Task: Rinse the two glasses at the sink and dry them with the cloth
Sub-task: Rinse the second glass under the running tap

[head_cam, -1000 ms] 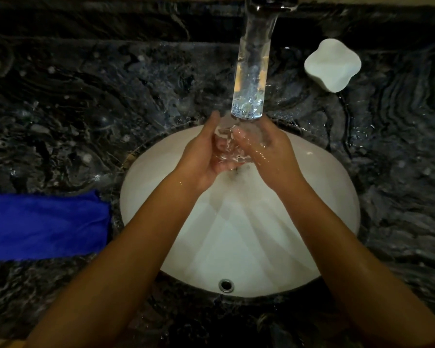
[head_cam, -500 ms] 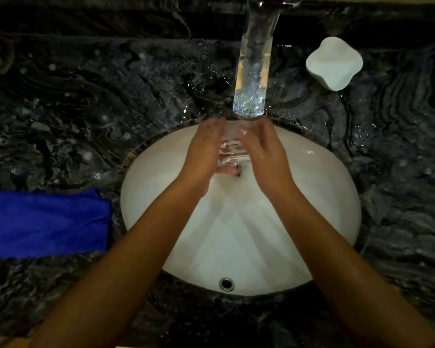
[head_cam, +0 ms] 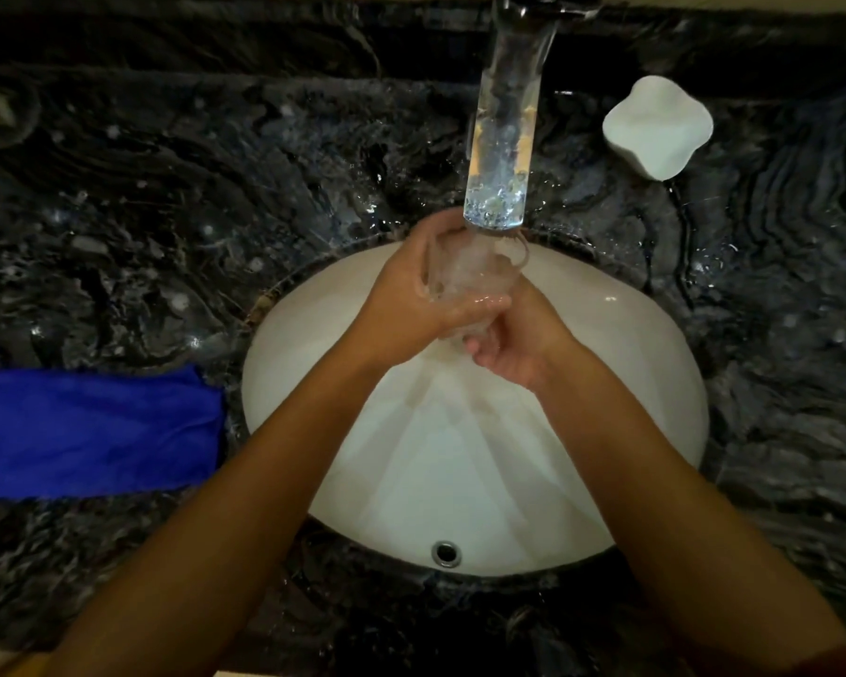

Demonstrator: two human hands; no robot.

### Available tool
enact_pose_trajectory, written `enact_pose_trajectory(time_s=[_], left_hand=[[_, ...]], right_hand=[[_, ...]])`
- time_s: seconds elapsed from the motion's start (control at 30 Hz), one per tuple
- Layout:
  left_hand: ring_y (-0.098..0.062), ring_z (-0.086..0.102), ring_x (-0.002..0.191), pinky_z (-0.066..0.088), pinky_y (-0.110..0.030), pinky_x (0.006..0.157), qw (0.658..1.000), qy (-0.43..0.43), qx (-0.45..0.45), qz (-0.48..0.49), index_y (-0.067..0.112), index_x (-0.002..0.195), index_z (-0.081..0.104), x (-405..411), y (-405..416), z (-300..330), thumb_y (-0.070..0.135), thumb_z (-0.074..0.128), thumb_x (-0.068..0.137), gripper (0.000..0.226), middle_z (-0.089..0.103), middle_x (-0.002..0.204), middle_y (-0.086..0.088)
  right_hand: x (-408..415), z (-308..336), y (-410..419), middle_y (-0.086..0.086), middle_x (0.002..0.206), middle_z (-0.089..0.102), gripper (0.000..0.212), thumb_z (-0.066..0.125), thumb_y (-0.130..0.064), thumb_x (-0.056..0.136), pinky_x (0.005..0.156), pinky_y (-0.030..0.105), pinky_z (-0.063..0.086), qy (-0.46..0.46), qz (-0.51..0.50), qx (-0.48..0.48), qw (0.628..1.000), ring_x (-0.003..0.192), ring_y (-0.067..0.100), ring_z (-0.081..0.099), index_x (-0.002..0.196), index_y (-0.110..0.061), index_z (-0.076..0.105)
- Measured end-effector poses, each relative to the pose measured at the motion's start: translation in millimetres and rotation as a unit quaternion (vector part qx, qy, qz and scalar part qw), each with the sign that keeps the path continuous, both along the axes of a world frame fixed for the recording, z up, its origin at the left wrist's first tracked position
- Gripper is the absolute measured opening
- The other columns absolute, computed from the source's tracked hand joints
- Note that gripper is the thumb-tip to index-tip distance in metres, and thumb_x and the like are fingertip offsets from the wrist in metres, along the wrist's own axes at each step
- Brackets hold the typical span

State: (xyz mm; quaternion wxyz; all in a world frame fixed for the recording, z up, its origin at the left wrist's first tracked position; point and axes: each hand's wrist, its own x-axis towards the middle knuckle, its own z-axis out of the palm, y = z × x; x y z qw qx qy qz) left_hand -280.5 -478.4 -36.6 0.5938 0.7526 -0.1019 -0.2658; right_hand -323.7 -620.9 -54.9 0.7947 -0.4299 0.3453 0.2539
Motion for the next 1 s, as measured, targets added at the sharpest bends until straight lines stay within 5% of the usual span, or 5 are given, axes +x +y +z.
enact_pose_trajectory(time_s=[0.3, 0.47, 0.57, 0.77, 1.0], left_hand=[[0.009, 0.065, 0.101, 0.054, -0.016, 0.081, 0.997, 0.002, 0.063, 0.046, 0.028, 0.126, 0.054, 0, -17, 3, 0.038, 0.088, 0.08, 0.058, 0.067, 0.113, 0.014], [-0.008, 0.068, 0.108, 0.061, -0.041, 0.09, 0.992, 0.006, 0.128, 0.024, 0.027, 0.138, 0.048, -1, -12, 4, 0.058, 0.081, 0.078, 0.075, 0.067, 0.122, 0.011], [-0.008, 0.068, 0.104, 0.062, -0.034, 0.08, 0.99, 0.014, 0.141, -0.017, 0.031, 0.141, 0.045, 2, -9, 12, 0.057, 0.082, 0.08, 0.076, 0.066, 0.124, 0.009], [-0.018, 0.076, 0.092, 0.063, -0.038, 0.073, 0.974, 0.204, 0.078, -0.055, 0.023, 0.129, 0.06, 13, -5, 32, 0.045, 0.079, 0.085, 0.053, 0.074, 0.117, 0.0], [-0.029, 0.073, 0.071, 0.061, -0.041, 0.063, 0.93, 0.363, -0.05, -0.037, 0.021, 0.118, 0.065, 5, 4, 52, 0.048, 0.055, 0.097, 0.036, 0.075, 0.098, -0.01]], right_hand=[[-10, 34, -11, 0.013, 0.103, 0.078, 0.032, 0.043, -0.025, 0.106, 0.073, 0.038, 0.06, -0.053, -0.117, -0.252, 0.959, 0.089, 0.024, 0.072, 0.11, -0.011, 0.072], [-19, 47, 2, -0.005, 0.105, 0.079, 0.037, 0.039, -0.043, 0.11, 0.097, 0.036, 0.057, -0.122, -0.082, -0.24, 0.96, 0.105, 0.013, 0.073, 0.103, -0.029, 0.073], [-26, 44, 3, -0.002, 0.098, 0.079, 0.042, 0.041, -0.042, 0.109, 0.091, 0.02, 0.053, -0.141, -0.024, -0.318, 0.937, 0.099, 0.011, 0.073, 0.096, -0.023, 0.076], [-25, 45, -18, -0.001, 0.074, 0.076, 0.035, 0.055, -0.02, 0.103, 0.088, 0.032, 0.056, -0.163, -0.035, -0.364, 0.916, 0.078, 0.013, 0.071, 0.073, -0.018, 0.074], [-17, 81, -24, -0.004, 0.108, 0.074, 0.018, 0.06, -0.015, 0.098, 0.099, 0.048, 0.055, -0.286, -0.076, -0.443, 0.847, 0.105, 0.014, 0.069, 0.109, -0.023, 0.072]])
